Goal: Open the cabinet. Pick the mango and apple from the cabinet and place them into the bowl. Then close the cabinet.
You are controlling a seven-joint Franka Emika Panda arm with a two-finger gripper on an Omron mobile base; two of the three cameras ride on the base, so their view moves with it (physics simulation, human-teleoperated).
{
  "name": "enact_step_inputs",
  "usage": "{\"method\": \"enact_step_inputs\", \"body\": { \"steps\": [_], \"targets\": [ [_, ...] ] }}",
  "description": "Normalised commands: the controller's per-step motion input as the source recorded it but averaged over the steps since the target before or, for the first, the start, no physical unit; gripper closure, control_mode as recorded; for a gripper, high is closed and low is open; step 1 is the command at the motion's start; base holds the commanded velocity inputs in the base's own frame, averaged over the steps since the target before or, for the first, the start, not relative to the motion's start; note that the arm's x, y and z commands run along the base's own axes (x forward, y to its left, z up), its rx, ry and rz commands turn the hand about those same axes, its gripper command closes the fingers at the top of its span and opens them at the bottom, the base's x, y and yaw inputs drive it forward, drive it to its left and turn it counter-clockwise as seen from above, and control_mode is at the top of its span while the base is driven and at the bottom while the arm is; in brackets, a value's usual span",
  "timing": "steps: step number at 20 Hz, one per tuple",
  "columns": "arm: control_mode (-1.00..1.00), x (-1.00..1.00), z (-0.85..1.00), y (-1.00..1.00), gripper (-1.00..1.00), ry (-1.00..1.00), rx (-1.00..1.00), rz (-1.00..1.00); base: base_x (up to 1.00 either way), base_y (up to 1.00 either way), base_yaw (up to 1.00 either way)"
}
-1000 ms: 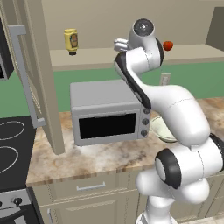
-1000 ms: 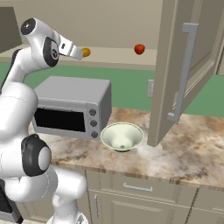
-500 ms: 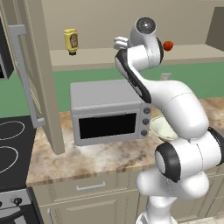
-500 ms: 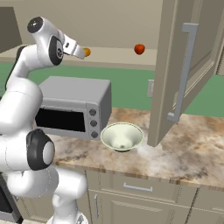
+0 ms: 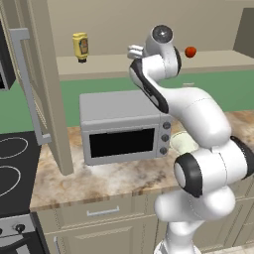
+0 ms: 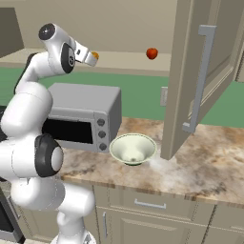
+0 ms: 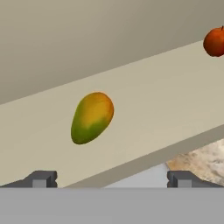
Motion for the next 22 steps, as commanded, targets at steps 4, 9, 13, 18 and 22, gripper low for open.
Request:
{"method": "enact_step_inputs", "body": {
  "steps": [4, 9, 13, 18, 22],
  "targets": [
    [-1.0, 0.48, 0.0, 0.0, -1.0, 0.0, 0.0, 0.0, 0.0, 0.0, 0.0],
    [-1.0, 0.44, 0.0, 0.0, -1.0, 0.01, 0.0, 0.0, 0.0, 0.0, 0.0],
    [-1.0, 0.43, 0.0, 0.0, -1.0, 0.01, 0.0, 0.0, 0.0, 0.0, 0.0],
    [-1.0, 0.39, -0.02, 0.0, -1.0, 0.0, 0.0, 0.0, 0.0, 0.0, 0.0],
    [-1.0, 0.33, -0.14, 0.0, -1.0, 0.0, 0.0, 0.0, 0.0, 0.0, 0.0]
  ]
}}
